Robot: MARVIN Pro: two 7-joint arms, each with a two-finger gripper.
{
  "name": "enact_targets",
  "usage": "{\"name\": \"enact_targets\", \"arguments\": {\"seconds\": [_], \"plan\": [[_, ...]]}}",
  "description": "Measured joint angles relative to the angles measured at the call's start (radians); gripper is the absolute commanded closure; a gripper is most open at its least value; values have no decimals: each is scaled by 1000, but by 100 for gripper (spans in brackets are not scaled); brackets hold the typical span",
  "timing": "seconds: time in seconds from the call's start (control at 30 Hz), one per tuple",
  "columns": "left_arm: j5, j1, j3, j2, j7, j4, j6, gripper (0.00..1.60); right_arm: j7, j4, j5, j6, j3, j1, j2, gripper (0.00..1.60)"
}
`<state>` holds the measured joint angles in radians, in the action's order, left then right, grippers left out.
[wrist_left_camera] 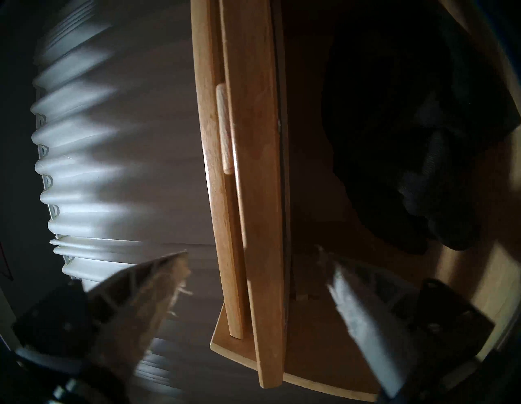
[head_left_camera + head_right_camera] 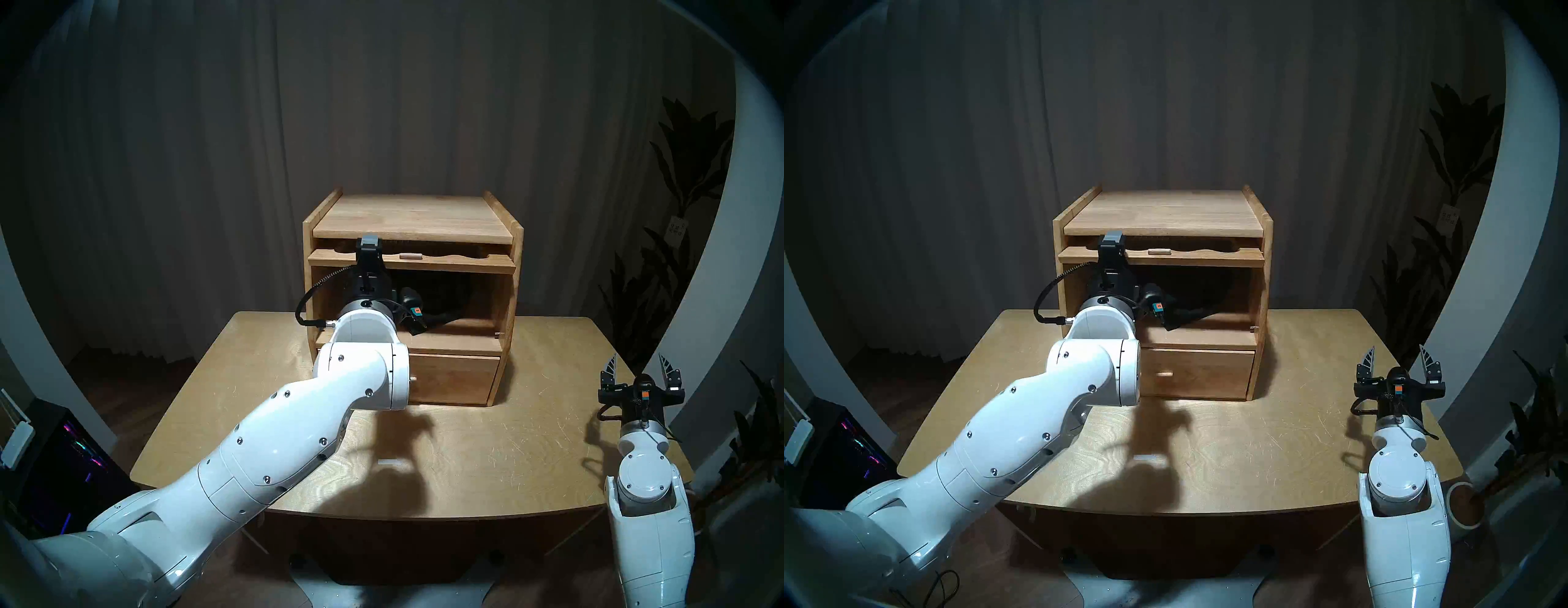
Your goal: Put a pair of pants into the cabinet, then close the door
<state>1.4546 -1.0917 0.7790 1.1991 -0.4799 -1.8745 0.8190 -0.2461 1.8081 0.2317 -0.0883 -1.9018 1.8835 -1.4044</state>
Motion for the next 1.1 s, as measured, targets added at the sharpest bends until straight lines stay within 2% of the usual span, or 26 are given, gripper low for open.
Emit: {"name": "enact_targets", "arguments": {"seconds": [0.07,0.17,0.27,0.3,0.33,0.37,0.43,0.73,1.1], "plan": [[-9,6,4,2,9,11,-10,0,-2,0,3,0,0,0,0,0],[-28,19,11,7,25,43,-35,26,-7,1,7,0,0,0,0,0],[-41,30,15,10,36,70,-55,43,-11,1,10,0,-1,1,0,0],[-47,35,16,12,42,81,-64,75,-12,1,12,0,-1,1,0,0],[-52,39,17,14,47,90,-71,90,-14,2,14,0,-1,1,0,0],[-53,40,17,14,54,93,-74,120,-15,2,14,0,-2,2,0,0],[-58,44,18,19,72,93,-81,160,-18,4,17,0,-2,4,-1,0],[-88,39,21,30,106,124,-86,160,-31,3,27,0,3,19,-16,0],[-87,-7,17,18,100,54,-47,160,-37,-6,43,2,35,6,-24,0]]}}
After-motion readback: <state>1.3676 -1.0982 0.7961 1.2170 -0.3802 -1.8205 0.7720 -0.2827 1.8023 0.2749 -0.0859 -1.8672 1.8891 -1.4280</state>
